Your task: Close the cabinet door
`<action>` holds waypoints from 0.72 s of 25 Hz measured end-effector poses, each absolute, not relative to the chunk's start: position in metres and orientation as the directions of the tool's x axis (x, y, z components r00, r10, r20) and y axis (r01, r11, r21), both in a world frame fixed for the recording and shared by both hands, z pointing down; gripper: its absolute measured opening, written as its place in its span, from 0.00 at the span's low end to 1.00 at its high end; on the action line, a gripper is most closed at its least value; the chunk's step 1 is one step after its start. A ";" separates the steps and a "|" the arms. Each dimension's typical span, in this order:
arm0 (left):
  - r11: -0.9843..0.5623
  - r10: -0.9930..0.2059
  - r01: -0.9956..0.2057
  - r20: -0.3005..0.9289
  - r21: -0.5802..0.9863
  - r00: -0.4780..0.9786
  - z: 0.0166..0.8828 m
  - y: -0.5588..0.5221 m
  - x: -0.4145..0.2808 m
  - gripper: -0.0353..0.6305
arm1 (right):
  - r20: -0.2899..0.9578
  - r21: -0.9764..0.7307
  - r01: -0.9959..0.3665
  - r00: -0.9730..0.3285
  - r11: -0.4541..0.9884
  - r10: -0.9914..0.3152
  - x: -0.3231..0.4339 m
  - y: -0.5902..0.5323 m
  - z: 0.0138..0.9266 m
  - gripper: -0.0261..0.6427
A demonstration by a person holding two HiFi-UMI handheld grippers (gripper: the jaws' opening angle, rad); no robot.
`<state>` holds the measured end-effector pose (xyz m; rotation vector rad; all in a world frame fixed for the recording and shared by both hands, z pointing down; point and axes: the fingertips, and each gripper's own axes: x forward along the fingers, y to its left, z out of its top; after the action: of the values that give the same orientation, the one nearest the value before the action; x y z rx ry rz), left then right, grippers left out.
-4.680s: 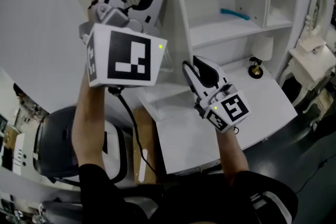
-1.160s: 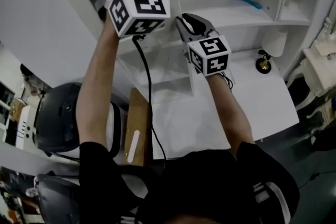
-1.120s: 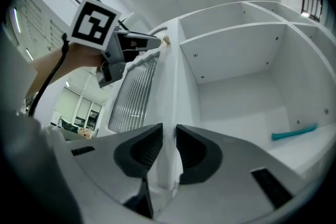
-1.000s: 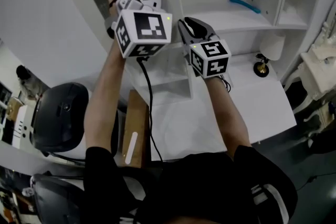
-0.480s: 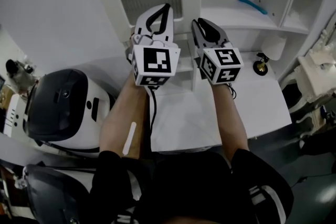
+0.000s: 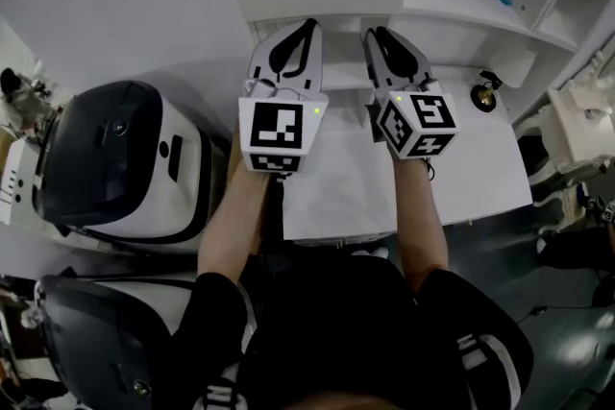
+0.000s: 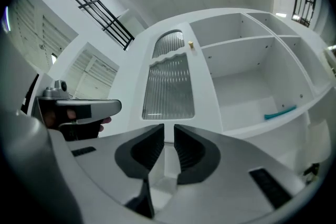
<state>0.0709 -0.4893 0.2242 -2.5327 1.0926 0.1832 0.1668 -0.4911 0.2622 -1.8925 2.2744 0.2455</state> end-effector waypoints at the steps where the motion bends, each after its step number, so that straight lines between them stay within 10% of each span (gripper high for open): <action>1: -0.643 -0.674 -0.722 -0.258 -0.255 0.692 0.232 -0.485 0.064 0.07 | -0.229 0.023 -0.982 -0.188 0.188 -0.955 0.160 -0.489 0.268 0.15; 18: -0.567 -0.795 -0.819 -0.203 -0.086 0.571 0.363 -0.428 -0.021 0.07 | -0.155 0.097 -0.965 -0.257 0.244 -0.954 0.053 -0.427 0.339 0.07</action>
<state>-0.0213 -0.4278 0.3627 -2.6302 1.3638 0.2103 0.0533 -0.4270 0.3394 -1.8745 2.4269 0.2658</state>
